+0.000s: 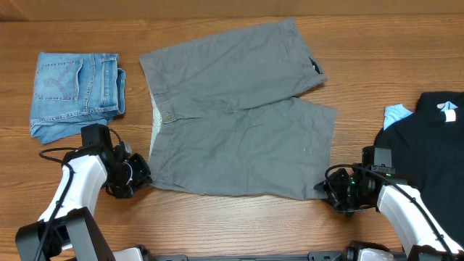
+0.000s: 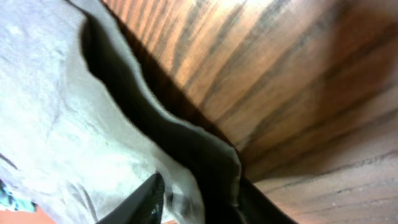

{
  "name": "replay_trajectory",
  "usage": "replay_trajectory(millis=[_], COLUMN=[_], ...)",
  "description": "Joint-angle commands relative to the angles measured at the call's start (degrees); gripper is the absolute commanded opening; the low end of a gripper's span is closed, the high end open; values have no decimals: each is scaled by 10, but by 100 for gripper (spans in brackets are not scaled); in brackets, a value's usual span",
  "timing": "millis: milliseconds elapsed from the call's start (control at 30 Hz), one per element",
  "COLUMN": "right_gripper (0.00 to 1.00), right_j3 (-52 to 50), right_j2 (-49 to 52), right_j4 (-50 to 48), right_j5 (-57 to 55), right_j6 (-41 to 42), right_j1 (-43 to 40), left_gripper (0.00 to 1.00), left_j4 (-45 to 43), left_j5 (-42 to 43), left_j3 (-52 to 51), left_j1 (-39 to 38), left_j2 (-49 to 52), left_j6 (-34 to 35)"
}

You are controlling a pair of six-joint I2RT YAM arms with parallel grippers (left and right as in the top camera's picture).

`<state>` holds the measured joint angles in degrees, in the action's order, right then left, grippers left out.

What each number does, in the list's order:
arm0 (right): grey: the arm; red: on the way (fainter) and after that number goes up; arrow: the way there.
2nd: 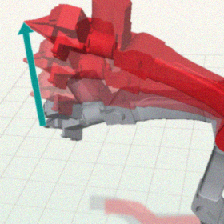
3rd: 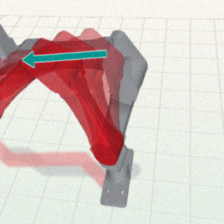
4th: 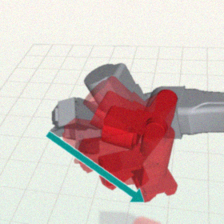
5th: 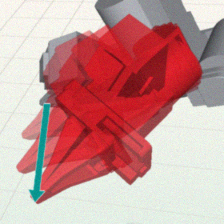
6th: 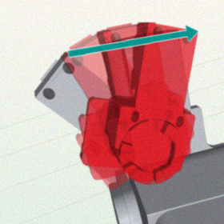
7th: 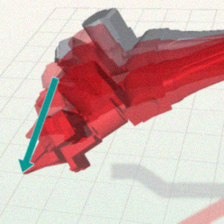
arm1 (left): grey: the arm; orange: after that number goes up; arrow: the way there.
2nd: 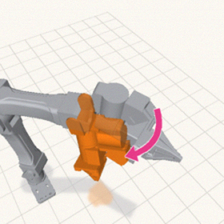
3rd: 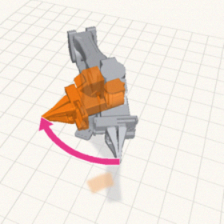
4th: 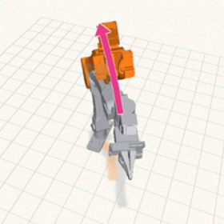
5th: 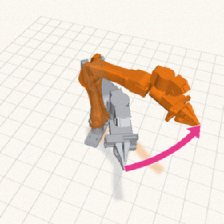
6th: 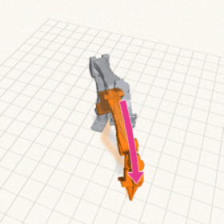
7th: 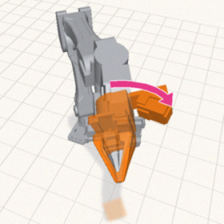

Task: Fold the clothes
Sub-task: 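Grasp the near edge with both grippers and fold it toward the far edge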

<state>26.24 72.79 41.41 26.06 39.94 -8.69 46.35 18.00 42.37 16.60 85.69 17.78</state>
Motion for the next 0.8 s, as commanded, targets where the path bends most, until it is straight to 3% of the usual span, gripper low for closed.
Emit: replay_trajectory(millis=[0, 33, 100, 133, 400, 767], right_gripper=[31, 38, 66, 66, 46, 40], right_j3=[-8, -8, -8, -8, -7, -7], right_j2=[0, 0, 0, 0, -10, -10], right_j4=[0, 5, 16, 20, 48, -25], right_j5=[-7, -9, -20, -20, 2, 0], right_j6=[6, 2, 2, 2, -20, -5], right_j1=[-1, -1, -1, -1, -1, -1], left_gripper=[4, 4, 4, 4, 4, 4], left_j4=[9, 13, 24, 27, 29, 32], left_j5=[-6, -6, -6, -6, -10, -10], left_j3=[12, 16, 31, 35, 38, 38], left_j1=[0, 0, 0, 0, 0, 0], left_j2=[4, 4, 4, 4, 4, 4], left_j6=[-16, -17, -31, -33, -50, -58])
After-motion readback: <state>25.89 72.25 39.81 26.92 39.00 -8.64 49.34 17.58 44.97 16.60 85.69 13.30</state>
